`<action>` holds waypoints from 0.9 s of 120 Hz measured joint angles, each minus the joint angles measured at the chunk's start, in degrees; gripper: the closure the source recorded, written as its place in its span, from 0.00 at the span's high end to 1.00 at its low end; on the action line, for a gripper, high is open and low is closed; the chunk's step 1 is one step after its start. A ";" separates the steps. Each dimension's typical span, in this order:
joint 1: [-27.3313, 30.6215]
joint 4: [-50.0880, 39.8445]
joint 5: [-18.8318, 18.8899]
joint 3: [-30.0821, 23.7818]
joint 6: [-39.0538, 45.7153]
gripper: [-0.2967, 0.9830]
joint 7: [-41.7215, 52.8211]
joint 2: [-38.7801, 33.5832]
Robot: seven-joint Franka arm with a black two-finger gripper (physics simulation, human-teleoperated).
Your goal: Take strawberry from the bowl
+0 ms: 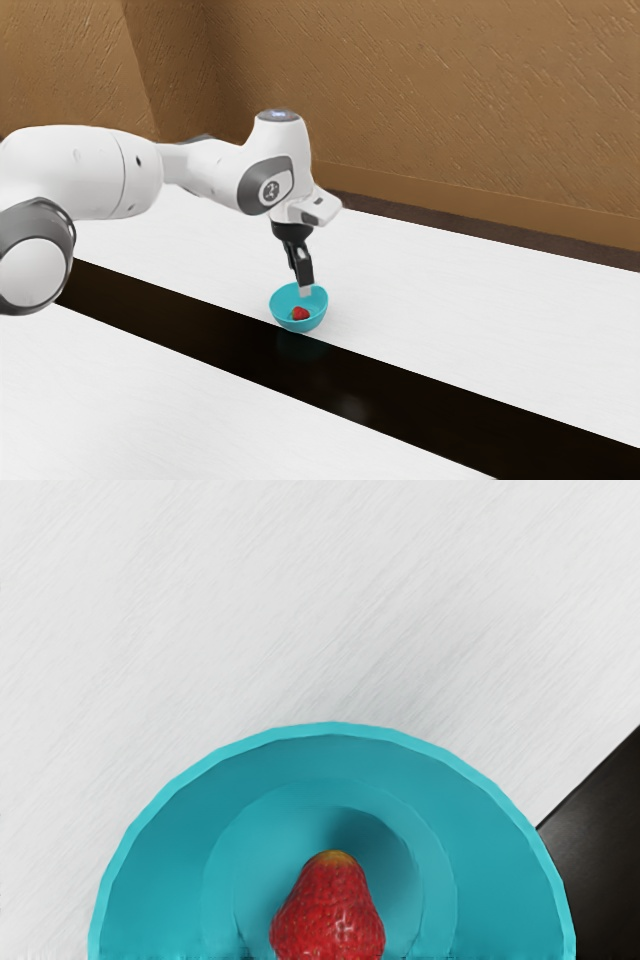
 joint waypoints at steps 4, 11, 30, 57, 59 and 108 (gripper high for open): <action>-0.02 -0.40 -0.35 0.37 0.41 0.70 0.73 0.04; -0.13 -0.99 -0.81 0.65 1.16 0.67 1.90 0.16; -0.14 -3.56 -4.31 2.08 3.10 0.62 4.26 0.33; -0.19 -4.06 -5.97 2.28 4.30 0.59 5.34 0.90; -0.19 -4.13 -6.01 2.29 4.34 0.58 5.34 0.93; -0.30 -5.01 -6.35 3.16 5.43 0.45 4.85 2.09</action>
